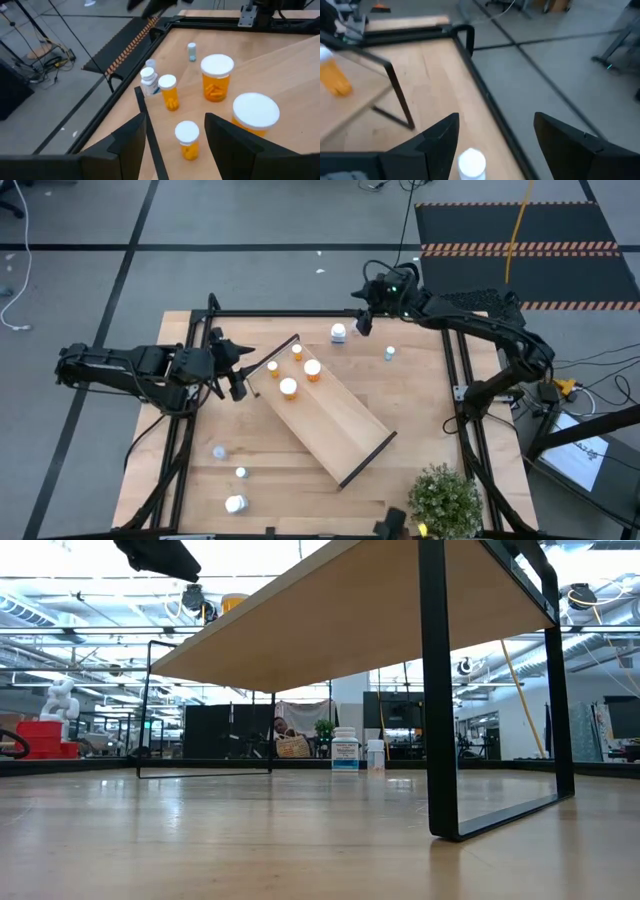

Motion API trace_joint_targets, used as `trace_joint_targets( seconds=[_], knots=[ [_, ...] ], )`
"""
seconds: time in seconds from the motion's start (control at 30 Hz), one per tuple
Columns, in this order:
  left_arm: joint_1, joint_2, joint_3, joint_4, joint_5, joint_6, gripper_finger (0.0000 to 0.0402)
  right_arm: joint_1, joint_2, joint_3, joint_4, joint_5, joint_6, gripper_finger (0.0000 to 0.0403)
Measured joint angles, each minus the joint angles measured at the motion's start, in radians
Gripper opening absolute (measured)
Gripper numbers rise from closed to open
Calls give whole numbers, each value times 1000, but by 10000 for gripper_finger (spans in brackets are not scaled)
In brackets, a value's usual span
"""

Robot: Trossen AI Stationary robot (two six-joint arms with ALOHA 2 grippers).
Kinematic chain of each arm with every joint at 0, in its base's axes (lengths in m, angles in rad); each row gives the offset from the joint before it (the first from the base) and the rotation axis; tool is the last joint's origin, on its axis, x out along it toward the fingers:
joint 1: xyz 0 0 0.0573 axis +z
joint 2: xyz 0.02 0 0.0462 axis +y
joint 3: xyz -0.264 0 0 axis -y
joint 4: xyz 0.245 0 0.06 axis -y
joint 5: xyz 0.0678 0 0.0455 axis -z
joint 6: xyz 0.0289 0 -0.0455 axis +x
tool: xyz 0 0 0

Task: Pick and place medicine bottles onto shelf by color
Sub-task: Put the top white pill bottle on the shelf

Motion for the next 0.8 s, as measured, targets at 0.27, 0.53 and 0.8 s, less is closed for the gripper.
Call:
trace_joint_targets(
  seconds=[0.27,0.53,0.8],
  knots=[
    [3,0,0,42,-1,56,200,-37,95,2,33,-41,-19,254],
    [52,20,0,46,-2,71,200,-34,165,10,18,-121,-23,254],
    [80,51,0,22,-1,84,202,-22,203,12,26,-144,-25,254]
  ],
)
